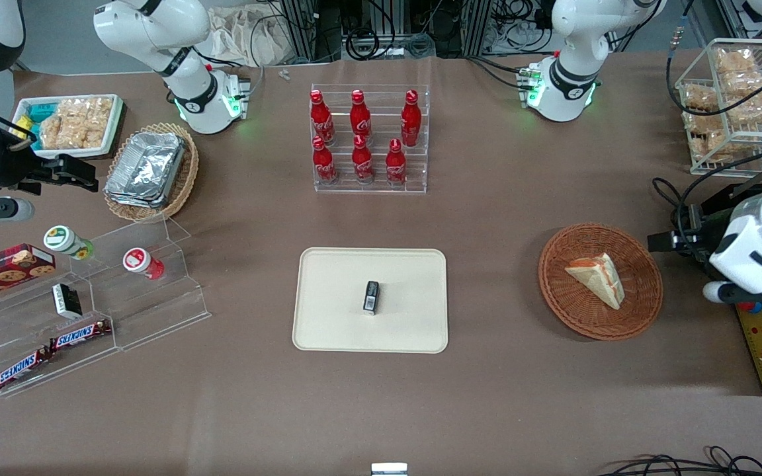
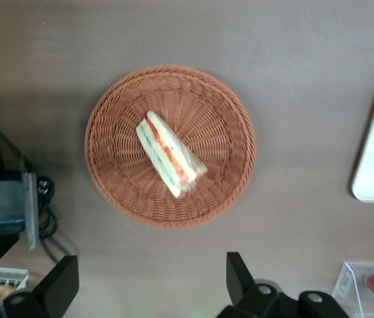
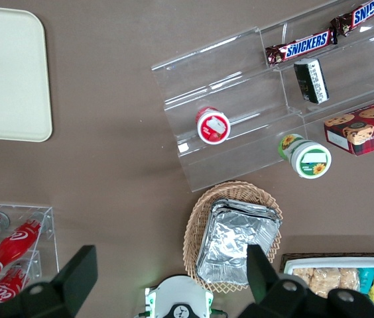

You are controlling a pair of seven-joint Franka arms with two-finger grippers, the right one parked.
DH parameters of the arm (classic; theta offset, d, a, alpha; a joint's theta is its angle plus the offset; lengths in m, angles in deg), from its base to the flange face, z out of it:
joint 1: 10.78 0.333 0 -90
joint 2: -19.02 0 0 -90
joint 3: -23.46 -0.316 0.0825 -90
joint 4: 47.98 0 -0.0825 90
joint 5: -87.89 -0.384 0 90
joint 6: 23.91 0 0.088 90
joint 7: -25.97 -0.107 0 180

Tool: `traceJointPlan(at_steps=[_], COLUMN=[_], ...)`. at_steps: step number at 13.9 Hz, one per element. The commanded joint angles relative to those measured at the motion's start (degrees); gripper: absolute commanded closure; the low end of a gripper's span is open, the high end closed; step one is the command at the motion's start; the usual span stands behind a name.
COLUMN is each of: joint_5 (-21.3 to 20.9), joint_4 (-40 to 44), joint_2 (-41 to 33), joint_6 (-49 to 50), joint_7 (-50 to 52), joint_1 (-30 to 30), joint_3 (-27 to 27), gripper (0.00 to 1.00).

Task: Place sandwich from basket to tray
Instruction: 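Move the left gripper over the wrapped sandwich in the wicker basket, then lower the left gripper and close it on the sandwich's wrapped edge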

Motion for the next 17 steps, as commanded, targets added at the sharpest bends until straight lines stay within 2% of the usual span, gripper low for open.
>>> traceJointPlan(at_steps=[1, 7, 10, 17], joint_5=[0.22, 0.22, 0.14, -0.39], joint_4=[-15.1, -28.3, -33.67, -36.67], joint_2=[-6.11, -5.86, -5.34, -1.38], joint_6=[-10.62, -24.17, -32.35, -43.09], joint_7=[2.9, 8.87, 15.45, 29.09], joint_1=[1.56, 1.65, 1.65, 1.65], joint_3=[0.08, -0.18, -1.93, -2.29], gripper=[0.01, 0.01, 0.01, 0.02])
